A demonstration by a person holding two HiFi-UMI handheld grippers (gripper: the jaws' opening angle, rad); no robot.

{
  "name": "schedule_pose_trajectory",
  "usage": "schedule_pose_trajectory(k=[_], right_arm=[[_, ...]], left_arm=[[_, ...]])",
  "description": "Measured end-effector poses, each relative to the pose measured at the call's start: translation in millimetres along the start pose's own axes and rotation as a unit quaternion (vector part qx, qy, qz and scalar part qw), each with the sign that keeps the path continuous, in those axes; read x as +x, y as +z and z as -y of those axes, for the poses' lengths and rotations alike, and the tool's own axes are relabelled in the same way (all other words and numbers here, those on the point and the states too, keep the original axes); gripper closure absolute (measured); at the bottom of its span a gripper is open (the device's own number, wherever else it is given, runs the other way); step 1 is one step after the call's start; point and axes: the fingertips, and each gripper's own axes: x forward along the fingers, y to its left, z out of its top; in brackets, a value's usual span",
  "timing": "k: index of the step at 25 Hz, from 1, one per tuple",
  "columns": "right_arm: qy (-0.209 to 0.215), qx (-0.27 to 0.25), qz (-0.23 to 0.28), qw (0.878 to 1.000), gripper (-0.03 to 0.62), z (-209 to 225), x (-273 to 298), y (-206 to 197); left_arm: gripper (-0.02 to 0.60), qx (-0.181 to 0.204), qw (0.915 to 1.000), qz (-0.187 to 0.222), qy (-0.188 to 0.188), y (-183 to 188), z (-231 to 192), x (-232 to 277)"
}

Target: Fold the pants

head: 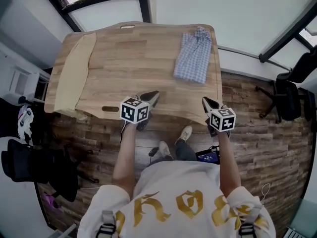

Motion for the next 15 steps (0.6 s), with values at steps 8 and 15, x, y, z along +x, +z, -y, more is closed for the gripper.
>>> schedule_pose_trajectory(k=[8,15], right_arm=[[-0.022,-0.050,-0.002,0.999,0.534,27.3,19.3,20.1],[0.008,-0.106,-0.063,0.992,0.471,62.0,70.6,11.1]], left_arm=[[0.535,-0.005,0.9996,-0.026,-0.011,7.4,-17.1,71.6],[0.526,0.049,0.9888,-0.137,-0.034,1.3,-36.0,153.8]])
